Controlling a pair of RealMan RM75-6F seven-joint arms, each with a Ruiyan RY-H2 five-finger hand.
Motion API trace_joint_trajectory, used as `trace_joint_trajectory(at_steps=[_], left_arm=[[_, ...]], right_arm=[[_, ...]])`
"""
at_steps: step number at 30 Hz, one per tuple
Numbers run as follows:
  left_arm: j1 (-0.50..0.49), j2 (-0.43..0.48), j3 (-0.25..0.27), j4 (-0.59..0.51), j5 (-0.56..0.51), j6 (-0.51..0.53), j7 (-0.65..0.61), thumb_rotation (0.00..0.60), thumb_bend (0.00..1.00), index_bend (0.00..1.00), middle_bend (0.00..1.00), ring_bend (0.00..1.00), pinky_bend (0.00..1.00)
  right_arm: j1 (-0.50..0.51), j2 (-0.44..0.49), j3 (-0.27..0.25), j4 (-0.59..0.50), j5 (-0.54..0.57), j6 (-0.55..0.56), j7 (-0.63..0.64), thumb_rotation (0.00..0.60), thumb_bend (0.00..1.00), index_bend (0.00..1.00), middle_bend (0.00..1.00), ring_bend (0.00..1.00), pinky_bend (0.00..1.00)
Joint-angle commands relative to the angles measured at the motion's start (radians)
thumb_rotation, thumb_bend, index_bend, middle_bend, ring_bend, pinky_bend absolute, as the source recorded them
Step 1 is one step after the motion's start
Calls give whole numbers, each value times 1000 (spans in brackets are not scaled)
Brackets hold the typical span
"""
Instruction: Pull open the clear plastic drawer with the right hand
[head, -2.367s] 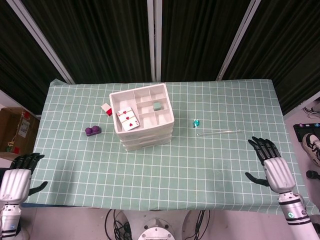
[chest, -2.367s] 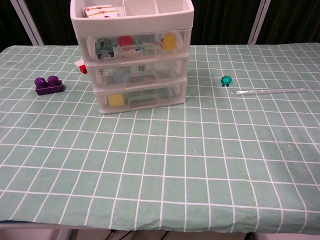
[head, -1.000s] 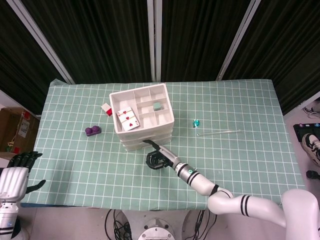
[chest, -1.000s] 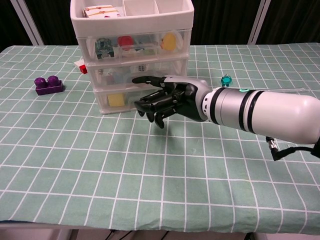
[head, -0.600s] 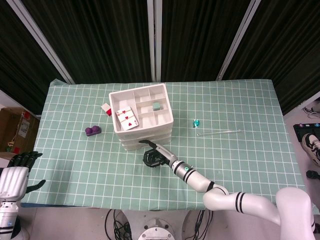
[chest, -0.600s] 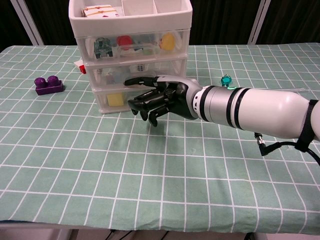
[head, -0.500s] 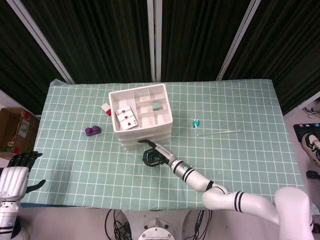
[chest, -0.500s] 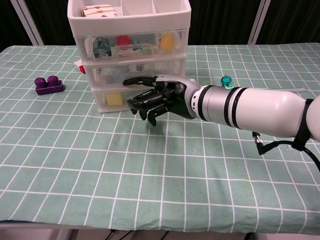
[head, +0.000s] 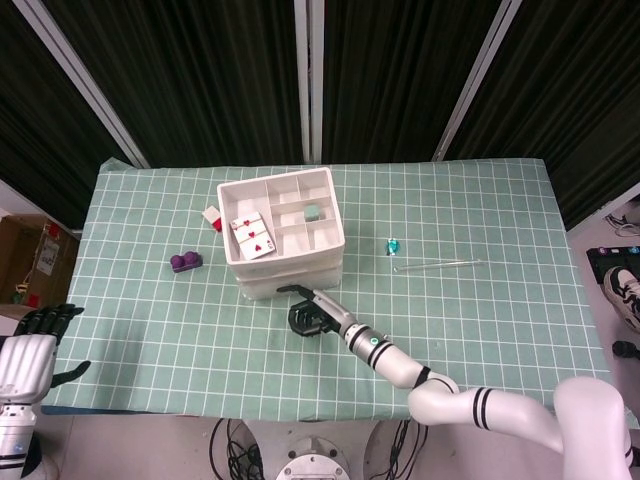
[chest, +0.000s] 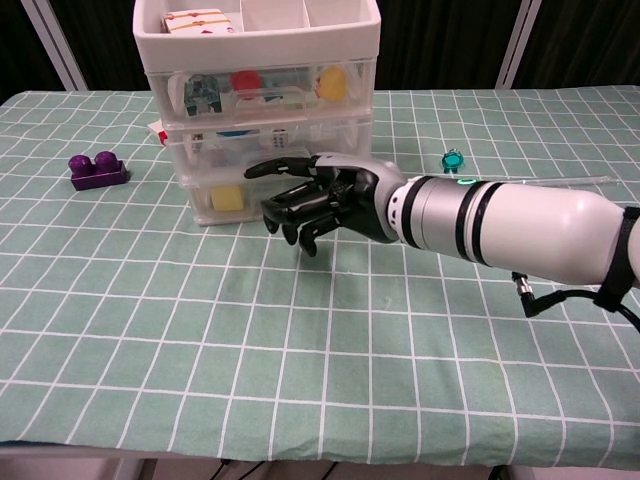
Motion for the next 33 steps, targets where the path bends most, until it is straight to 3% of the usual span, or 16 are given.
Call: trace_joint_trajectory(at_steps=[1, 5, 10, 17, 21, 25, 33], left_arm=[[0, -1, 1, 1, 1, 0, -3, 600, 46, 222, 200, 164, 193], [2, -4, 2, 6, 0, 0, -8, 600, 46, 222, 200, 164, 193], [7, -13, 2, 13, 2, 11, -12, 600, 46, 222, 200, 164, 193], [8, -12, 2, 19, 3, 13, -20, 600, 46, 222, 200, 164, 193], [9, -13, 1, 22, 7, 18, -21, 600, 46, 222, 199, 164, 193], [4, -13, 0, 17, 10, 13, -19, 600, 45, 222, 200, 164, 193], [2, -10, -3, 7, 5, 10, -11, 600, 46, 222, 200, 164, 192]], right_arm=[[-18, 13, -19, -25, -18, 14, -3, 600, 439, 273, 605, 638, 703], [-39, 30, -45, -55, -39, 31, -13, 600, 439, 247, 589, 638, 703], [-86, 54, -121, -94, -145, 161, -139, 600, 440, 17, 566, 635, 703], [-141, 181, -195, -244, -239, 275, -274, 600, 436, 0, 568, 637, 703], [-157, 258, -194, -319, -251, 325, -341, 600, 436, 0, 580, 639, 703], [-148, 301, -165, -347, -187, 326, -411, 600, 436, 7, 584, 639, 703], [-99, 285, -145, -306, -58, 284, -533, 600, 436, 80, 588, 639, 703]])
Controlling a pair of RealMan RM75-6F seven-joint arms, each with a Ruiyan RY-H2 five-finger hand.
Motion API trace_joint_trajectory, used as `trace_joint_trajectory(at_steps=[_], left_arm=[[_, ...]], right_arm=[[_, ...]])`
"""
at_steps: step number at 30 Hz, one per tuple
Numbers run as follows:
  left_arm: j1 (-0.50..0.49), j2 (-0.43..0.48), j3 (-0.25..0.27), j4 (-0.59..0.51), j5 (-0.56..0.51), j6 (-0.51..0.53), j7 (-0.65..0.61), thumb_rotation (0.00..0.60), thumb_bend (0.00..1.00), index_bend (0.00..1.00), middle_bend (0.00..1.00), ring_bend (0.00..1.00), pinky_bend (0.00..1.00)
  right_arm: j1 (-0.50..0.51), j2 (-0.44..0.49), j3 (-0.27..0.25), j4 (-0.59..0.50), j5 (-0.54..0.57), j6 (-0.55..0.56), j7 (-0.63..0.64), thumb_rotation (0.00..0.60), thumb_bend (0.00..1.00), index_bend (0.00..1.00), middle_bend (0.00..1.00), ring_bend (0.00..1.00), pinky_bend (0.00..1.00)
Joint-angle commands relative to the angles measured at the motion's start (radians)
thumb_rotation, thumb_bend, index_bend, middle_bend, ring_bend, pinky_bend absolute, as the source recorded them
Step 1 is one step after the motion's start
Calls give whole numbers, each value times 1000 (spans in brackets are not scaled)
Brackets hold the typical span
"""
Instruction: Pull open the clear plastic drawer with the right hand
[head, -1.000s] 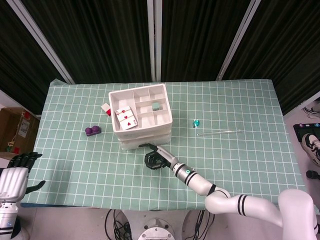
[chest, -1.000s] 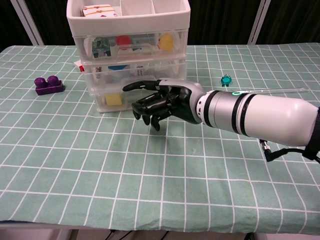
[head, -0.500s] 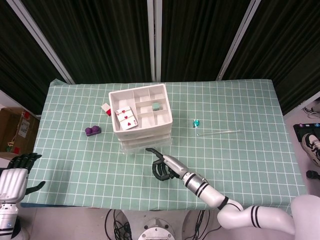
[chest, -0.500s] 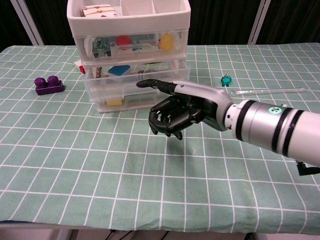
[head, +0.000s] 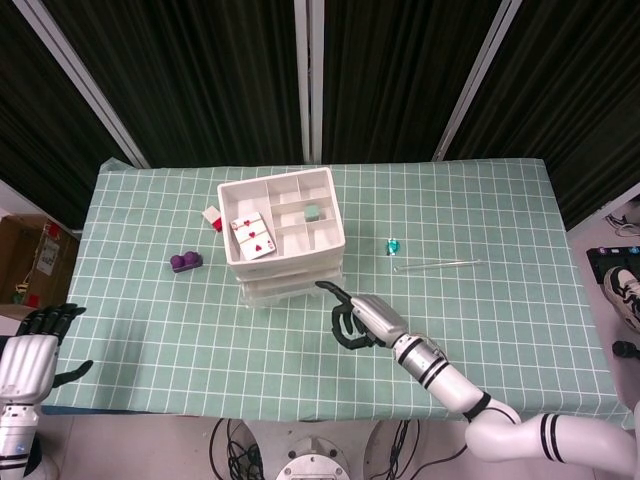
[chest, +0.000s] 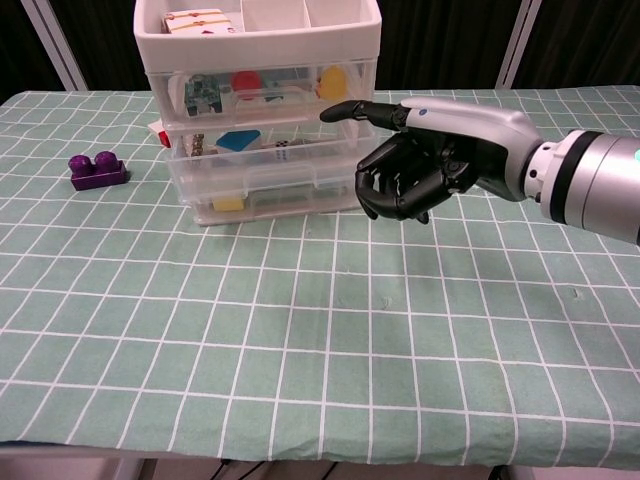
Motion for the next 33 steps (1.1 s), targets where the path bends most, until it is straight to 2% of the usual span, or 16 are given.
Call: trace_joint_trajectory(at_steps=[1, 5, 9, 13, 18, 29, 33], left_arm=[[-1, 2, 0, -2, -1, -2, 0, 600, 46, 222, 199, 164, 192], [-1, 6, 2, -7, -1, -5, 5, 600, 46, 222, 200, 164, 193], [2, 4, 1, -4, -1, 2, 2, 600, 46, 222, 200, 165, 192], [6, 4, 4, 0, -4, 2, -6, 600, 46, 222, 199, 164, 192], [8, -2, 1, 13, -6, 5, -18, 600, 46, 222, 200, 164, 192], [5, -12, 0, 26, 0, 6, -26, 600, 46, 222, 200, 164, 192], [5, -9, 0, 24, 3, 9, -25, 600, 46, 222, 200, 164, 192]], right_arm=[[24, -22, 8, 34, 44, -13, -51, 600, 437, 81, 588, 639, 704], [51, -53, 15, 77, 98, -33, -89, 600, 437, 98, 592, 640, 706], [68, -93, 16, 137, 126, -19, -143, 600, 437, 172, 599, 641, 708], [60, -91, 5, 125, 124, -8, -149, 600, 436, 291, 606, 644, 710], [23, -61, -26, 83, 73, 24, -120, 600, 437, 355, 608, 644, 710], [-42, 15, -103, 2, -49, 70, -69, 600, 437, 349, 611, 644, 711], [-45, 51, -111, -19, -89, 76, -65, 600, 413, 205, 607, 644, 711]])
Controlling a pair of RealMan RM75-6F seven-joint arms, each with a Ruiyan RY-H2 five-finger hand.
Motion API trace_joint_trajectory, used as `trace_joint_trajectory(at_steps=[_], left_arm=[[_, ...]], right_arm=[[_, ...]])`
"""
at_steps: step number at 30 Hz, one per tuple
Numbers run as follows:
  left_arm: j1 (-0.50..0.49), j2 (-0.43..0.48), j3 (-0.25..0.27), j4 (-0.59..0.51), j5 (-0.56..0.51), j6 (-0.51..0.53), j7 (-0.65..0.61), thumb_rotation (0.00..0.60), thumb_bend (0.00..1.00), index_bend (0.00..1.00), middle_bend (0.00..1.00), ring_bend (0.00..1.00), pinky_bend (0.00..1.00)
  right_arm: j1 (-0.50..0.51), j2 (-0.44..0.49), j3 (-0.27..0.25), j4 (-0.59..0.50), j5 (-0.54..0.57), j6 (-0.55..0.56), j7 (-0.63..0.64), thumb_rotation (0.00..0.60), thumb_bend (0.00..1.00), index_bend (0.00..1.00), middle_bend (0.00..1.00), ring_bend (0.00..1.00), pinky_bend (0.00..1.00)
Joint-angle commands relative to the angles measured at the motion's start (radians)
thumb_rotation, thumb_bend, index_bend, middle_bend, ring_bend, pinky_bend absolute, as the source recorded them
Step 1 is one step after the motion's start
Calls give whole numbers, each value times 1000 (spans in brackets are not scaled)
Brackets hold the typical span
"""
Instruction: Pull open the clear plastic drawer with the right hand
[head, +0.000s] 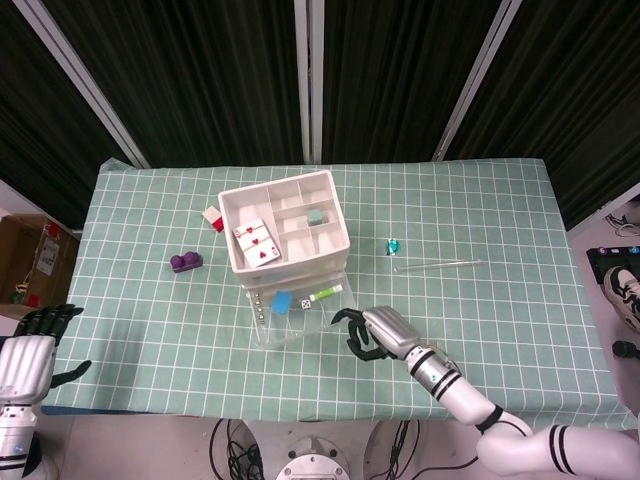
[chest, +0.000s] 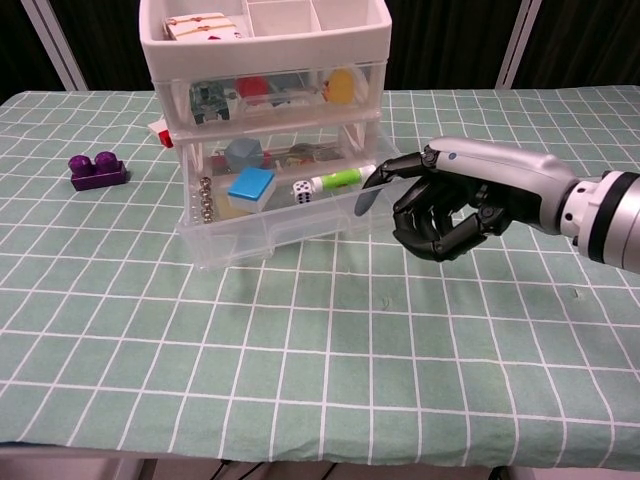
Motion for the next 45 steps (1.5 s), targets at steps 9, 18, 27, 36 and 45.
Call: trace_joint_trajectory(at_steps=[9, 18, 27, 36, 45], left_arm=[[9, 4, 1, -5, 1, 14, 2, 600, 46, 222, 200, 164, 192], [14, 6, 4, -17, 11, 27, 12, 600, 46, 222, 200, 164, 192], [22, 2, 9, -10, 6, 26, 4, 600, 46, 230, 200, 164, 192], [27, -10, 8, 16, 4, 29, -20, 600, 46, 231, 200, 164, 192], [27, -19, 7, 33, 8, 30, -32, 600, 46, 231, 200, 165, 191]], right_arm=[[58, 230, 35, -190, -51, -22, -203, 600, 178, 74, 675, 734, 780], [244, 154, 155, -209, 279, -39, -607, 600, 176, 328, 874, 919, 960], [398, -37, 146, -91, 577, 51, -836, 600, 176, 435, 907, 953, 998], [415, -145, 133, -1, 610, 142, -847, 600, 194, 453, 907, 953, 998], [400, -188, 114, 41, 623, 143, -819, 600, 197, 455, 909, 954, 999]])
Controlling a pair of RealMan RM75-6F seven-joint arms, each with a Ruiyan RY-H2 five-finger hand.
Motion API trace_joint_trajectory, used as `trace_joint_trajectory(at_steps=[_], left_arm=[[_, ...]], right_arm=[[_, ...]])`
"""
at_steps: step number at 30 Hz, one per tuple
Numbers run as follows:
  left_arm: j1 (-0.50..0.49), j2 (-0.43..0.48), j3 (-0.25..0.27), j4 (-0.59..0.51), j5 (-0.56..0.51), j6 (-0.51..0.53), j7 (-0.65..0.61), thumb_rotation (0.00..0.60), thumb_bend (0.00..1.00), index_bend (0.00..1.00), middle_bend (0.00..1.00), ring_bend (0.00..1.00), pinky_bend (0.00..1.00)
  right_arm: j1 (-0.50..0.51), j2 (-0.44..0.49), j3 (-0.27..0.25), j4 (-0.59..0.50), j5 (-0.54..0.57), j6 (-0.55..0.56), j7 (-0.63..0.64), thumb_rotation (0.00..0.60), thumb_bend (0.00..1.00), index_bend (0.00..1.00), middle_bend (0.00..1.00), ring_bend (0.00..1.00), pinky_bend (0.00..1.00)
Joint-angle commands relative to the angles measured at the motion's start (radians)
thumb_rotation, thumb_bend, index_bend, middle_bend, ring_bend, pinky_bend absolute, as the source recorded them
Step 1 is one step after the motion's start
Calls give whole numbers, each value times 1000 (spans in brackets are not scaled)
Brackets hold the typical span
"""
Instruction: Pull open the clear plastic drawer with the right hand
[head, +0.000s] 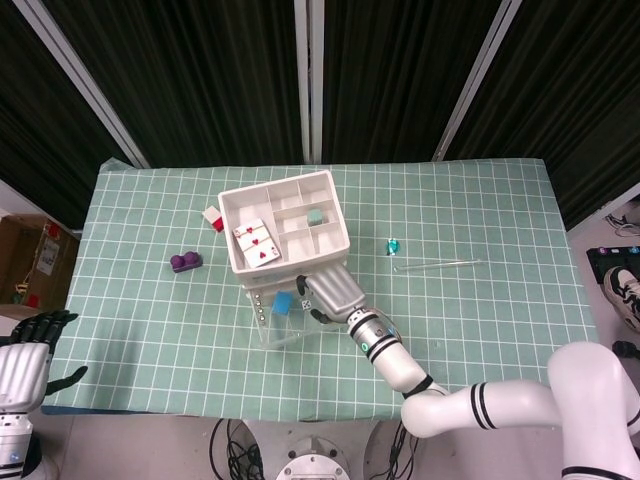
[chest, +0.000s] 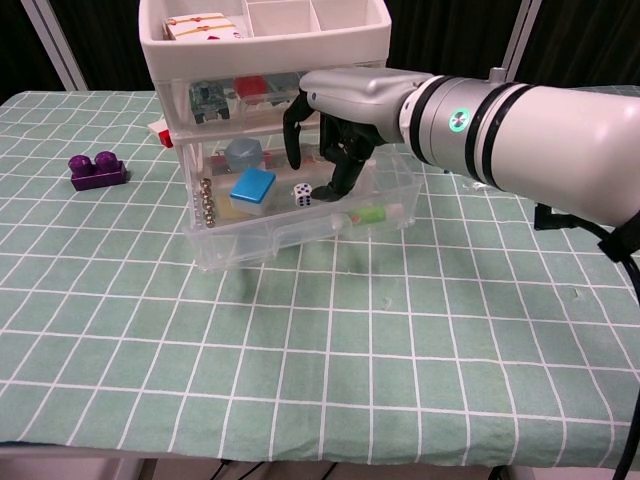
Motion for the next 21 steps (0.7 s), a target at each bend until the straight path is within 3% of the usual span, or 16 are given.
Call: trace_joint_trajectory(at_steps=[1, 11, 16, 21], left_arm=[[-2, 0, -1, 2, 3, 0, -4, 600, 46, 231, 200, 165, 191], [-1, -4, -1, 9, 6, 2, -14, 600, 46, 231, 200, 164, 191], [2, -5, -1, 13, 6, 5, -20, 600, 45, 231, 200, 164, 191], [5, -6, 1, 17, 6, 7, -23, 600, 46, 231, 200, 164, 191]], right_arm=[[-2, -8, -1, 10, 9, -8, 9, 600, 197, 455, 909, 954, 999], [6, -45, -1, 70, 31, -32, 15, 600, 225, 467, 909, 954, 999], [0, -55, 10, 92, 29, -52, 53, 600, 309, 548, 909, 956, 1000], [-16, -39, 20, 66, -10, -47, 92, 600, 327, 618, 911, 957, 1000]])
